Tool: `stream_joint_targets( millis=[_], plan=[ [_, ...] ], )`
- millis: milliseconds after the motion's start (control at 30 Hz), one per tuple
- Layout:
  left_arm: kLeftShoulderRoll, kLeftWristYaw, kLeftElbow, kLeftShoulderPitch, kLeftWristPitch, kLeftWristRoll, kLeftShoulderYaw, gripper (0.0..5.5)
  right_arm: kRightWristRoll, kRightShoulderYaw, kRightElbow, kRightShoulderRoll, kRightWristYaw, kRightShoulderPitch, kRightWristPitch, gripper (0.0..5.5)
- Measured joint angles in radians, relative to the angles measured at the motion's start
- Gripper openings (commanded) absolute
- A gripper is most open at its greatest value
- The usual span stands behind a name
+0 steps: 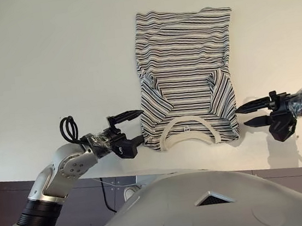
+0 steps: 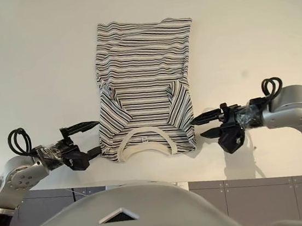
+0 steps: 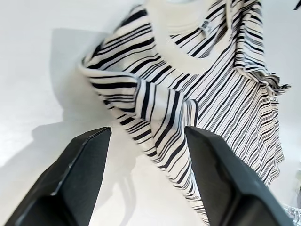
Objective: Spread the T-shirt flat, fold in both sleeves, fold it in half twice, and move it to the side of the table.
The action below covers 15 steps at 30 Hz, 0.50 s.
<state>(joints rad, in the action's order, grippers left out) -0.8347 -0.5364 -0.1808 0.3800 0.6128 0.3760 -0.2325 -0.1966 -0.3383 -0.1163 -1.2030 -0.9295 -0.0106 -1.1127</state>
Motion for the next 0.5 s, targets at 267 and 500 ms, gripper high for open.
stream_joint_targets(
  millis=[267, 500],
  plan=[
    [0.0, 0.005, -0.002, 0.0, -0.005, 0.0, -0.005, 4.4, -0.116, 0.028, -0.012, 0.123, 0.149, 0.049, -0.031, 2.89],
    [-0.001, 0.004, 0.0, -0.006, -0.003, 0.002, -0.01, 4.4, -0.196, 0.044, -0.031, 0.123, 0.198, 0.066, -0.071, 2.89]
  ],
)
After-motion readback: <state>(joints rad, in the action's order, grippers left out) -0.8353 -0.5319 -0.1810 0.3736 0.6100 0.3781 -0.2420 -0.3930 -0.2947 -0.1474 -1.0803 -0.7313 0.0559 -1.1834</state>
